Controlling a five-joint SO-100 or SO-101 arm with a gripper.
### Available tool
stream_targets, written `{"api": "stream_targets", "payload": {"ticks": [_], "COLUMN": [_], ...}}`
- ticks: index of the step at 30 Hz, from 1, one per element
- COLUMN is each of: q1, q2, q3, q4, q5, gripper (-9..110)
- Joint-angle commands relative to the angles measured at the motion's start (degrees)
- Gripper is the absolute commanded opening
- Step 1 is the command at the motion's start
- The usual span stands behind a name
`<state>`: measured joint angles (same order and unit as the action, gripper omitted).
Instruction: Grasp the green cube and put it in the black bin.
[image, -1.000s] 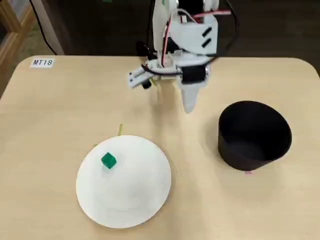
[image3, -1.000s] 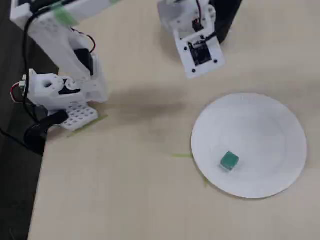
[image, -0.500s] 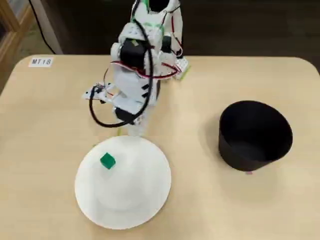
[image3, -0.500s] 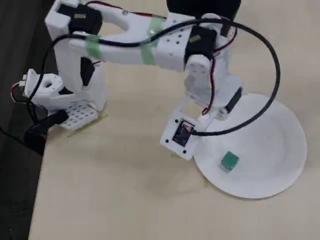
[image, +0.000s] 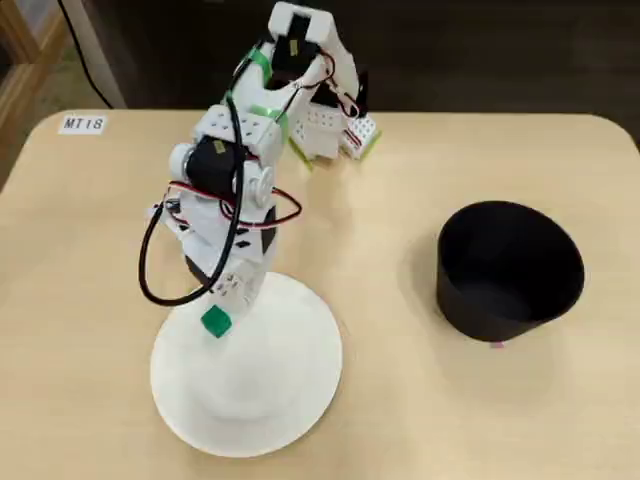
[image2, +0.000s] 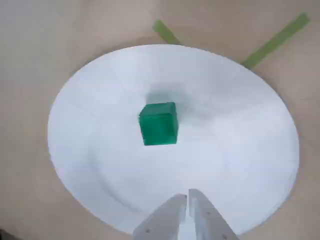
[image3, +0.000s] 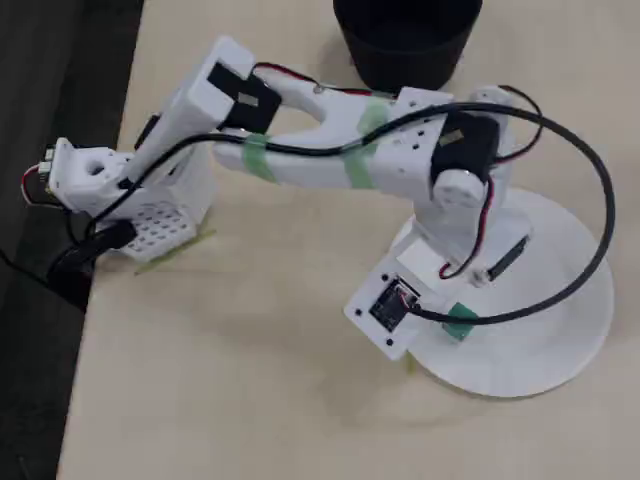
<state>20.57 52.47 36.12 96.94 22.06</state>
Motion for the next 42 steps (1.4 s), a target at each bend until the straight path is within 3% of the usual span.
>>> {"api": "stream_targets", "payload": {"ticks": [1, 15, 21, 25, 42], "q1": [0.88, 5.62, 5.54, 4.83, 2.9], "q2": [0.18, -3.52, -3.78, -4.39, -14.5], "q3": [-5.01, -5.63, -5.89, -6.33, -16.44], "q4": [3.25, 8.88, 8.88, 8.61, 8.61], "q5": [-0.44, -3.96, -7.73, -8.53, -8.26], "gripper": [0, 0, 25, 31, 30]}}
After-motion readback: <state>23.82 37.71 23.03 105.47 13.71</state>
